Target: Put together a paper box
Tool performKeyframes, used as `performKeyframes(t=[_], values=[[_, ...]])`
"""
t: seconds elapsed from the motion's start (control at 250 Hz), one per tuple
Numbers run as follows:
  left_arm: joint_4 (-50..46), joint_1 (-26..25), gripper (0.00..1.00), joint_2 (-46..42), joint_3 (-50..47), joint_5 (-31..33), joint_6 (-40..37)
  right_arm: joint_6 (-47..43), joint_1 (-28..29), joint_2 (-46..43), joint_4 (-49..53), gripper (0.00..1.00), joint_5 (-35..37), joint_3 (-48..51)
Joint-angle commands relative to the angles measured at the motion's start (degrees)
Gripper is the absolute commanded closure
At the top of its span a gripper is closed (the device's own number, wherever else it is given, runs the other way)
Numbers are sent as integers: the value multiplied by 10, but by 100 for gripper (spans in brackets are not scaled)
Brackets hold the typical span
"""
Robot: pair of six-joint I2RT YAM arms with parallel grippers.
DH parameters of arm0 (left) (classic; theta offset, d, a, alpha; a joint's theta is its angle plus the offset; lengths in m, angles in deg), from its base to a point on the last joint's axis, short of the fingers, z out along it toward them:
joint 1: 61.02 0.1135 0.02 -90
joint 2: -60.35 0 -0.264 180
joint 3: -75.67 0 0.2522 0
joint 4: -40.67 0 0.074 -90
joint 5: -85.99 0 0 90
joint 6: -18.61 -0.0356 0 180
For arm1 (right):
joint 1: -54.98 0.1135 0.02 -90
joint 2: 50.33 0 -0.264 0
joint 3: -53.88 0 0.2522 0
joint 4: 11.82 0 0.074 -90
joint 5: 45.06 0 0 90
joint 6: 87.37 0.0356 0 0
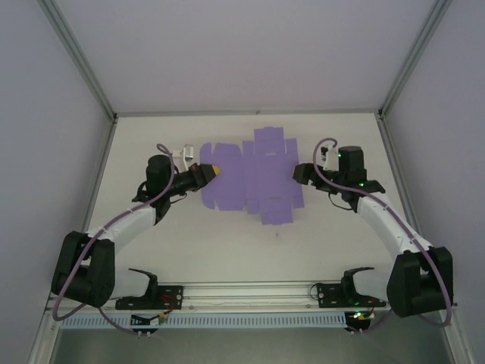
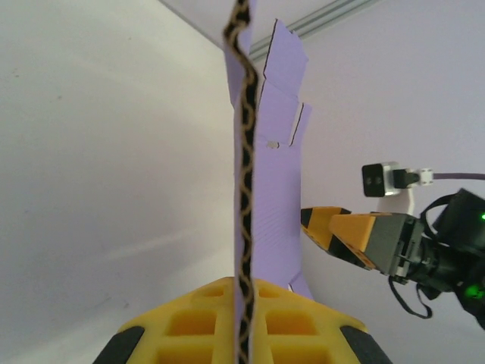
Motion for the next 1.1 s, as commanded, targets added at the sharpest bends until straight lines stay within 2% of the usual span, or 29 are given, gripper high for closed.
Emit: performKeyframes(t=[0.0,0.06,0.208,0.279,0.351,0.411,0.491,0.531,0.551,0.575,0.651,0.663,0.787,0.874,0.966,1.094], values=[[42,5,100,-13,8,-20,24,-28,0,-9,21,23,-106,11],[54,4,100,-12,4,-21,35,-26,-1,-1,20,28,-126,10],[62,5,100,-13,-1,-17,33,-19,-3,18,10,47,-156,8],[55,6,100,-13,0,-15,28,-20,-3,19,6,61,-154,9],[38,5,100,-13,3,-11,18,-26,-3,11,4,75,-140,11],[16,5,100,-17,4,-4,1,-34,-3,5,7,82,-123,11],[-23,4,100,-23,6,14,-21,-41,-3,-1,13,100,-82,11],[-53,5,100,-28,10,23,-40,-53,-3,-2,16,100,-65,11],[-67,5,92,-30,12,25,-49,-65,-3,-1,18,100,-60,11],[-84,5,77,-34,14,27,-60,-79,-3,0,21,100,-58,11],[-143,5,7,-55,20,58,-90,-108,-3,8,20,100,-58,11],[-154,5,1,-60,21,66,-96,-113,-2,11,21,100,-59,11],[-318,5,0,-106,46,200,-158,-167,0,41,21,100,-64,7],[-399,5,0,-123,57,284,-179,-203,18,69,24,100,-12,-7],[-423,5,0,-122,64,297,-191,-260,50,98,14,100,70,-23],[-403,5,0,-99,66,259,-185,-338,109,123,-64,100,215,-18]])
